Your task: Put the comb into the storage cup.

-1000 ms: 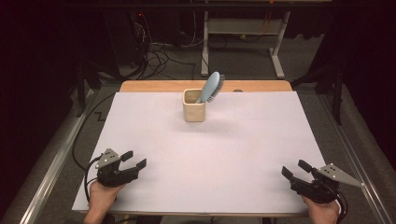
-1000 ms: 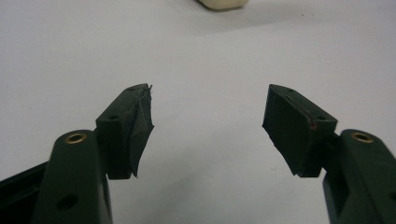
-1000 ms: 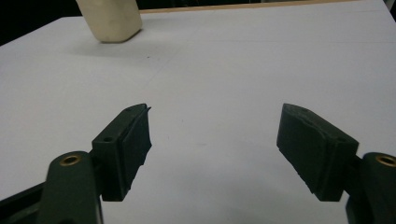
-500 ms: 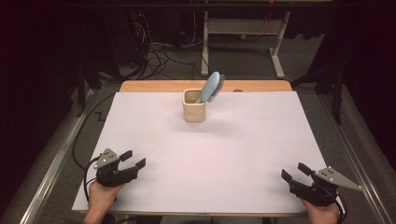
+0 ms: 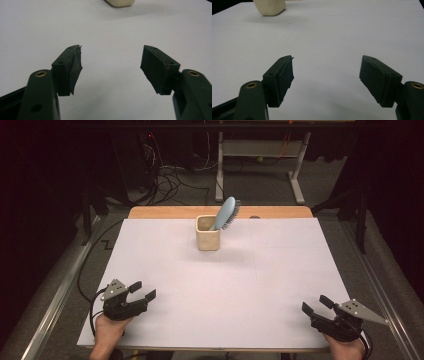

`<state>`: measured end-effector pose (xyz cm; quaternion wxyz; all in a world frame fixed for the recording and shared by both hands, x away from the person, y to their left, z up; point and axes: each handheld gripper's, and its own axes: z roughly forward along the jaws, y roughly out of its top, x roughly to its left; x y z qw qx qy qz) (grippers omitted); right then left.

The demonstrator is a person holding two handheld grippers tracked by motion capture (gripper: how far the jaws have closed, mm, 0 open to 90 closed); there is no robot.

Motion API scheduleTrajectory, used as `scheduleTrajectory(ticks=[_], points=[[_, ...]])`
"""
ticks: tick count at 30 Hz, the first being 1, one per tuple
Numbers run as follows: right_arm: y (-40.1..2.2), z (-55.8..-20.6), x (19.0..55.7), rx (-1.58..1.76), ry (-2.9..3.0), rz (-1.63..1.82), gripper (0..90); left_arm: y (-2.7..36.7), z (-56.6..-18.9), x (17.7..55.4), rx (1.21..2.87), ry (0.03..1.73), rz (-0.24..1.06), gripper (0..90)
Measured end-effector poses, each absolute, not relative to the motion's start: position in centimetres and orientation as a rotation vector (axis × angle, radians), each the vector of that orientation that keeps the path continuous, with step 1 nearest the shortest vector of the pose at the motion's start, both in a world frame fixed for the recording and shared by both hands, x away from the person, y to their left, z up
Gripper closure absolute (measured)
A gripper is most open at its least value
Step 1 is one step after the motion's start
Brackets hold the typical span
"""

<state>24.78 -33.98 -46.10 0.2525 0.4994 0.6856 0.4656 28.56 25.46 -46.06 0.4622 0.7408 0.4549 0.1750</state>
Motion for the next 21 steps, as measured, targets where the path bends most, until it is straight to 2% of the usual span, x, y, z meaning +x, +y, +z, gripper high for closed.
scheduleTrajectory(ticks=[21], points=[[-34.09, -46.20, 24.92, 1.376, 1.868, 1.275, 27.7, 25.45, -46.17, 28.70, 1.817, 1.126, 0.414, 33.7]])
